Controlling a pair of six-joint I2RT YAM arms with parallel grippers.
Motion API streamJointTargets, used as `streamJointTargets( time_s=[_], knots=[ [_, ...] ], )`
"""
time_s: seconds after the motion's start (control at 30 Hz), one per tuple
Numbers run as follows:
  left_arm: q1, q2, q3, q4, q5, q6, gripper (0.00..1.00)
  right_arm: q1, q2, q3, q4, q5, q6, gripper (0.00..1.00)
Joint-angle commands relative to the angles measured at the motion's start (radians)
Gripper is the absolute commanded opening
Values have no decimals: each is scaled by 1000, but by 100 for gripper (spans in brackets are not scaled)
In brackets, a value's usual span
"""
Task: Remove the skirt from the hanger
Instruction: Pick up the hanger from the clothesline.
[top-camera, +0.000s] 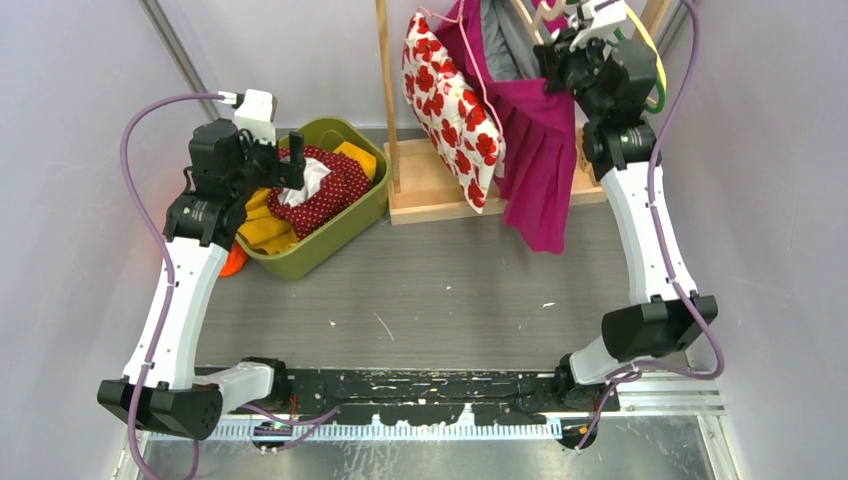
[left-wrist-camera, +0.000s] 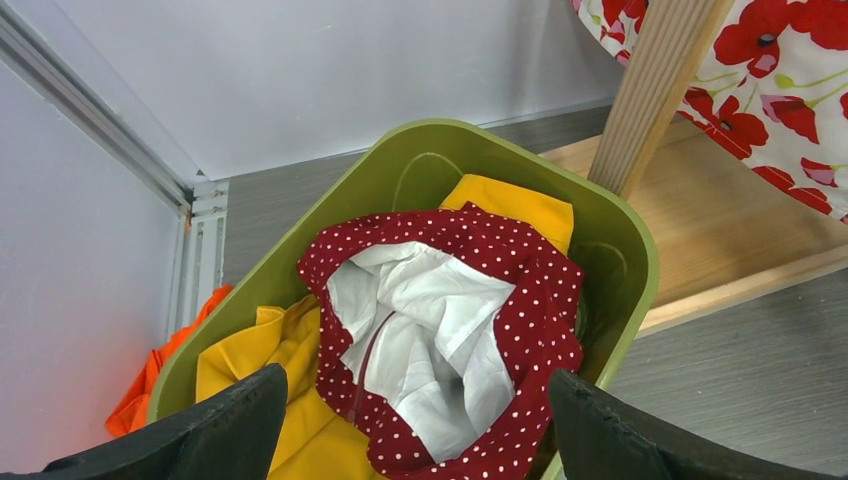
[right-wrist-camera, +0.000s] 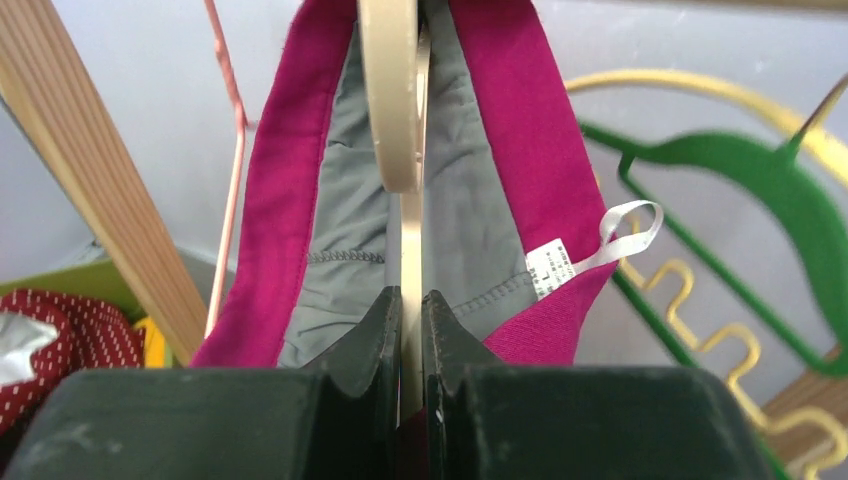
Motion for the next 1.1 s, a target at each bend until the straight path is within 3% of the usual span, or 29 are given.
streamJointTargets(
  time_s=[0.0, 0.23, 0.43, 0.57, 0.8, 1.07],
  knots=[
    [-6, -17, 7, 49, 29, -13, 99, 0, -143, -141, 208, 17, 3, 0],
    [-15, -4, 9, 43, 42, -16, 99, 0, -275, -356, 141, 96, -75, 0],
    [-24, 5, 30, 37, 68, -19, 99, 0, -444, -408, 23, 313, -181, 0],
    [-37, 6, 47, 24, 93, -24, 99, 0, -558, -404, -20, 319, -174, 0],
    [-45, -35, 63, 29, 123, -46, 99, 0, -614, -231, -184, 113, -49, 0],
    [-45, -114, 156, 42, 243, -109, 99, -1, -662, -141, -175, -203, 128, 0]
  ],
)
